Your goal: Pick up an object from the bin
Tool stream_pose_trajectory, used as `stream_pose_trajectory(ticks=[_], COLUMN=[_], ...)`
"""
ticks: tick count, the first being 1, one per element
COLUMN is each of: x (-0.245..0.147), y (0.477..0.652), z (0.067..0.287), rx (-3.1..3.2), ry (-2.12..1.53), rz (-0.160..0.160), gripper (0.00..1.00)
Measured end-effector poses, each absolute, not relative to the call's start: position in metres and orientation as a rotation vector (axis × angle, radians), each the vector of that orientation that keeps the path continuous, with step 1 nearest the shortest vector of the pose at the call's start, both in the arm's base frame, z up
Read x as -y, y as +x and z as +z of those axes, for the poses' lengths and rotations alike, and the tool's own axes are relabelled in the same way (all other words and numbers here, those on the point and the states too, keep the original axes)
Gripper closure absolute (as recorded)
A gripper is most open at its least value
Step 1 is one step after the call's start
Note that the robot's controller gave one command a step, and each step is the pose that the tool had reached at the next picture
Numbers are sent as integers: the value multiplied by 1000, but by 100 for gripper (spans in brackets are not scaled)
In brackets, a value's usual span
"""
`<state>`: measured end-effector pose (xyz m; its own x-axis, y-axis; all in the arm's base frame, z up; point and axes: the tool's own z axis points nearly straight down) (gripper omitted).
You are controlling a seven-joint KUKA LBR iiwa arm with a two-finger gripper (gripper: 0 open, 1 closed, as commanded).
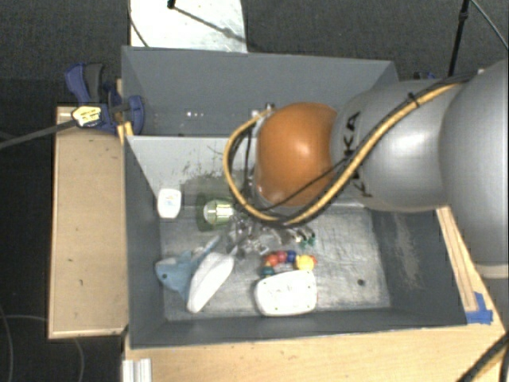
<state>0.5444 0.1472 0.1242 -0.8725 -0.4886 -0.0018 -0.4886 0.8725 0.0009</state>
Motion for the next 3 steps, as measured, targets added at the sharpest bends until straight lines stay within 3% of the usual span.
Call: stream_pose_trajectory(ticks=[1, 2, 3], x=[-150, -147, -147], y=[549, 566, 568], z=[171, 178, 183], rx=[-3042, -3019, -3048], ry=[-804, -785, -809], rz=[1, 1, 2], gripper=[100, 100, 100])
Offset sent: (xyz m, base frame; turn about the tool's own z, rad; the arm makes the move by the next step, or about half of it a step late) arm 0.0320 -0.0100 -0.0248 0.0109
